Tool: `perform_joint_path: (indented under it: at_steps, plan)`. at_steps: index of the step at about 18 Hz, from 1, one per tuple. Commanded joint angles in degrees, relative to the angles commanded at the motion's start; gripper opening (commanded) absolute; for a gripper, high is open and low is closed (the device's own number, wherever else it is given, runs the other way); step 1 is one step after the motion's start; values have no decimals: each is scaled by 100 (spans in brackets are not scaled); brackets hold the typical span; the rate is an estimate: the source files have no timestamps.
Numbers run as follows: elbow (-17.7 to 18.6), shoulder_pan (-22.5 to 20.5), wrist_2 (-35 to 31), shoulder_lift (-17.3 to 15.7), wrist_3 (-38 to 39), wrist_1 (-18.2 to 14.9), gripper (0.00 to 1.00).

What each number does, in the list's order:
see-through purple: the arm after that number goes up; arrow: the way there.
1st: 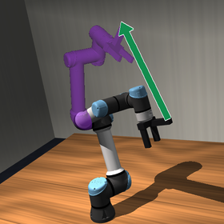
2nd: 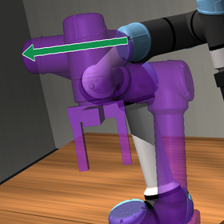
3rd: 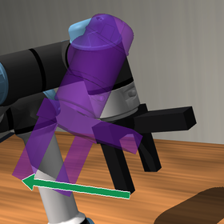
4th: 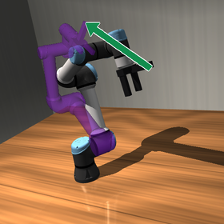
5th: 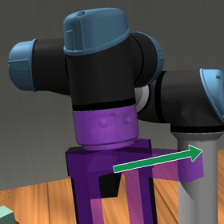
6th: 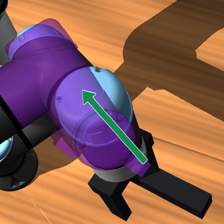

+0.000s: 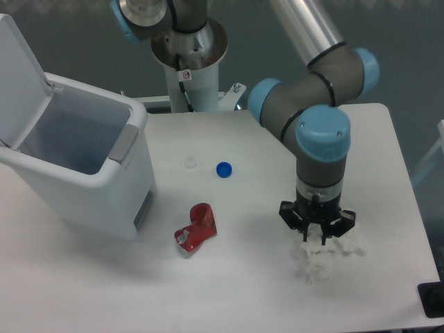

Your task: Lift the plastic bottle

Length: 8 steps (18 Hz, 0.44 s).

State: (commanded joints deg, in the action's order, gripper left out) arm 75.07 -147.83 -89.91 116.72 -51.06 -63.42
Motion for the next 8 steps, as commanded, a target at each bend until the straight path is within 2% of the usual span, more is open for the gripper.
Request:
perform_joint_path:
  at_steps: [3, 8]
  plan:
    - [-142, -61, -26, -176, -211, -520, 0]
    - [-115, -150, -35, -510, -720, -1110, 0]
